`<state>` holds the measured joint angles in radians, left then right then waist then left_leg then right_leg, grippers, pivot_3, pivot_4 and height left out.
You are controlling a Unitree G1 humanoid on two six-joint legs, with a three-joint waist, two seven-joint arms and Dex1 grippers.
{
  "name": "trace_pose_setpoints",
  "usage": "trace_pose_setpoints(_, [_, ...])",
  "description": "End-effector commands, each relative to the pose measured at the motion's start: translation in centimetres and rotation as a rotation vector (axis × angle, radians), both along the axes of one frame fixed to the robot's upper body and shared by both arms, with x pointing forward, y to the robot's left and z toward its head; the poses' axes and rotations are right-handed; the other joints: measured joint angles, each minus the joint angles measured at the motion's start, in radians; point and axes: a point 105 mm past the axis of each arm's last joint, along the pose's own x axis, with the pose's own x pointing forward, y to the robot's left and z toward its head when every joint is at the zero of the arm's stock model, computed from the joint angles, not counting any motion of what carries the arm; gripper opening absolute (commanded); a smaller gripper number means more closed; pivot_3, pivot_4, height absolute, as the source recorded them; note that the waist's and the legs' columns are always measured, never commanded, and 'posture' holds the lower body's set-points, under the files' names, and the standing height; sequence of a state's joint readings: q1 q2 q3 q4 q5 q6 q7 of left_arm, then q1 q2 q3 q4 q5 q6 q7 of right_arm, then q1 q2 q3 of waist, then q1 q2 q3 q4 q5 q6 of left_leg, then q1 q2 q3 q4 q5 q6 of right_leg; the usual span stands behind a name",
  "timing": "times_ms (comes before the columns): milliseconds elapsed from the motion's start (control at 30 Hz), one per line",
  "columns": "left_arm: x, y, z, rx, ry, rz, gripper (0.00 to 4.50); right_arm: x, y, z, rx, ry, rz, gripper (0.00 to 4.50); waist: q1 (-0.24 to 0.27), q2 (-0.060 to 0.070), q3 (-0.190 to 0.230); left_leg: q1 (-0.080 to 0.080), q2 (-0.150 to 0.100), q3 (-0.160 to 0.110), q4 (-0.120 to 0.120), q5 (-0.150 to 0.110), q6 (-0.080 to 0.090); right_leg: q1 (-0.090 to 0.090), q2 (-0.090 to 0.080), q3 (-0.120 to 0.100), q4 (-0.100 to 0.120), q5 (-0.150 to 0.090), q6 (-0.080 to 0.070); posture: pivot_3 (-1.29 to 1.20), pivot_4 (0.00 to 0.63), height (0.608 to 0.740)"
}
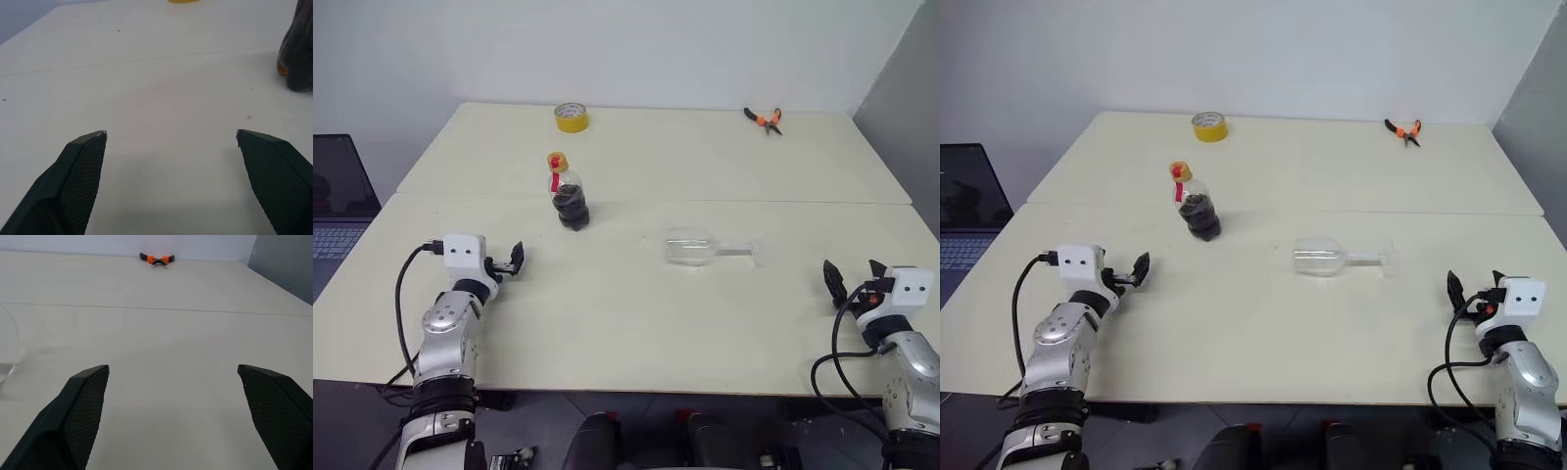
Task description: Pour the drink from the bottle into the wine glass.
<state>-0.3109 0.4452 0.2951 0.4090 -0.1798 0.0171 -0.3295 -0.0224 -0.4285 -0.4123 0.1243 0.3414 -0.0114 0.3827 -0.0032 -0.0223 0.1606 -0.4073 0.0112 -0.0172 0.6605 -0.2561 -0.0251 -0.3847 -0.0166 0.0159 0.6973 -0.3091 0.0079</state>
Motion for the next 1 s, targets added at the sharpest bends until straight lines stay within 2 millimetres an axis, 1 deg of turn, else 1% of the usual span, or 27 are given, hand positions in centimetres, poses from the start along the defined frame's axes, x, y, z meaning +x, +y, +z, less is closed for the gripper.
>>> trace_pose_setpoints(33, [0.0,-0.2,1.2,0.058,-0.053,-0.020,4.48,0.0,0.0,1.9,-0.024,-0.066,-0.001,4.50,0.000,0.000,0.000,0.000,0.000,0.000,0.000,0.000,0.000,0.000,0.000,0.000,0.000,0.000,0.000,0.00,0.150,0.740])
trace_pose_setpoints(200, [-0.1,-0.5,0.7,0.081,-0.030,-0.043,4.48,0.0,0.3,1.9,-0.033,-0.063,0.011,4.50,0.000,0.000,0.000,0.000,0.000,0.000,0.000,0.000,0.000,0.000,0.000,0.000,0.000,0.000,0.000,0.00,0.150,0.740])
trace_pose_setpoints(267, [-0.2,-0.6,0.7,0.103,-0.031,-0.052,4.48,-0.1,0.8,1.9,-0.041,-0.065,0.034,4.50,0.000,0.000,0.000,0.000,0.000,0.000,0.000,0.000,0.000,0.000,0.000,0.000,0.000,0.000,0.000,0.00,0.150,0.740])
trace_pose_setpoints(367, [-0.1,-0.5,1.3,0.087,-0.074,-0.048,4.48,-0.4,1.9,2.4,-0.071,-0.072,0.087,4.50,0.000,0.000,0.000,0.000,0.000,0.000,0.000,0.000,0.000,0.000,0.000,0.000,0.000,0.000,0.000,0.00,0.150,0.740])
trace_pose_setpoints(400, [-0.1,-0.7,1.5,0.071,-0.087,-0.061,4.48,-0.5,2.5,2.7,-0.083,-0.078,0.109,4.50,0.000,0.000,0.000,0.000,0.000,0.000,0.000,0.000,0.000,0.000,0.000,0.000,0.000,0.000,0.000,0.00,0.150,0.740])
trace_pose_setpoints(467, [-0.3,-2.1,1.7,0.055,-0.093,-0.158,4.48,-0.8,3.5,3.4,-0.094,-0.092,0.149,4.50,0.000,0.000,0.000,0.000,0.000,0.000,0.000,0.000,0.000,0.000,0.000,0.000,0.000,0.000,0.000,0.00,0.150,0.740])
trace_pose_setpoints(533, [-0.2,-2.5,1.7,0.057,-0.090,-0.175,4.48,-1.0,4.3,3.8,-0.094,-0.099,0.180,4.50,0.000,0.000,0.000,0.000,0.000,0.000,0.000,0.000,0.000,0.000,0.000,0.000,0.000,0.000,0.000,0.00,0.150,0.740])
trace_pose_setpoints(633, [0.1,-3.5,2.2,0.034,-0.107,-0.215,4.48,-1.5,6.1,4.6,-0.060,-0.108,0.255,4.50,0.000,0.000,0.000,0.000,0.000,0.000,0.000,0.000,0.000,0.000,0.000,0.000,0.000,0.000,0.000,0.00,0.150,0.740])
trace_pose_setpoints(700, [0.5,-4.6,2.5,0.014,-0.115,-0.269,4.48,-2.5,8.8,5.9,-0.041,-0.113,0.378,4.50,0.000,0.000,0.000,0.000,0.000,0.000,0.000,0.000,0.000,0.000,0.000,0.000,0.000,0.000,0.000,0.00,0.150,0.740])
trace_pose_setpoints(767, [0.8,-5.2,2.7,0.016,-0.119,-0.297,4.48,-3.2,10.5,6.7,-0.030,-0.098,0.467,4.50,0.000,0.000,0.000,0.000,0.000,-0.001,0.000,0.000,0.000,0.000,0.000,-0.001,0.000,0.000,0.000,0.00,0.150,0.740])
trace_pose_setpoints(933, [1.8,-5.9,3.3,-0.021,-0.114,-0.311,4.48,-3.9,12.9,7.4,-0.067,-0.056,0.585,4.50,0.000,-0.001,0.000,0.000,0.000,-0.002,0.001,0.000,0.000,0.001,0.000,-0.002,-0.001,0.000,0.000,0.00,0.150,0.740])
trace_pose_setpoints(1000, [2.3,-6.4,3.6,-0.022,-0.113,-0.326,4.48,-3.9,13.7,7.4,-0.087,-0.045,0.622,4.50,0.000,-0.001,0.000,0.000,0.000,-0.002,0.001,0.000,0.000,0.001,0.000,-0.002,-0.001,0.000,0.000,0.00,0.150,0.740])
